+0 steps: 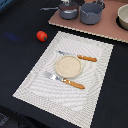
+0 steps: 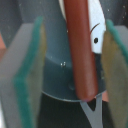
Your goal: Place the fish, sausage, and tomato into the frying pan.
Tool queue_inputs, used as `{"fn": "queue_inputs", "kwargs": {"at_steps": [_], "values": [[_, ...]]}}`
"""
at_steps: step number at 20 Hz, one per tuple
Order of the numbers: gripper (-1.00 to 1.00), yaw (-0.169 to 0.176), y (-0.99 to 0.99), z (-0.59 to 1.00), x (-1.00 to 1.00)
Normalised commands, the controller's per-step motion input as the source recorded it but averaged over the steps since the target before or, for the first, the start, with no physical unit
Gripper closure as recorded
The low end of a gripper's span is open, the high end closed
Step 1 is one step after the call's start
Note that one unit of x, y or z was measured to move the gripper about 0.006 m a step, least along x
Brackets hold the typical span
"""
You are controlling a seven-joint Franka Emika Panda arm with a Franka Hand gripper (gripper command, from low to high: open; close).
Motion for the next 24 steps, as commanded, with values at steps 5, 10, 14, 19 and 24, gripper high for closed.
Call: {"fn": "queue_inputs", "kwargs": {"at_steps": [5, 10, 14, 19, 24], "values": [[-1.00, 0.001, -0.53, 0.14, -0.22], [-1.00, 0.000, -0.94, 0.01, -0.30], [-1.00, -0.006, -0.89, 0.01, -0.32], [-1.00, -0.059, -0.70, 0.06, -0.42], [-1.00, -0.094, -0.59, 0.07, -0.42]]}}
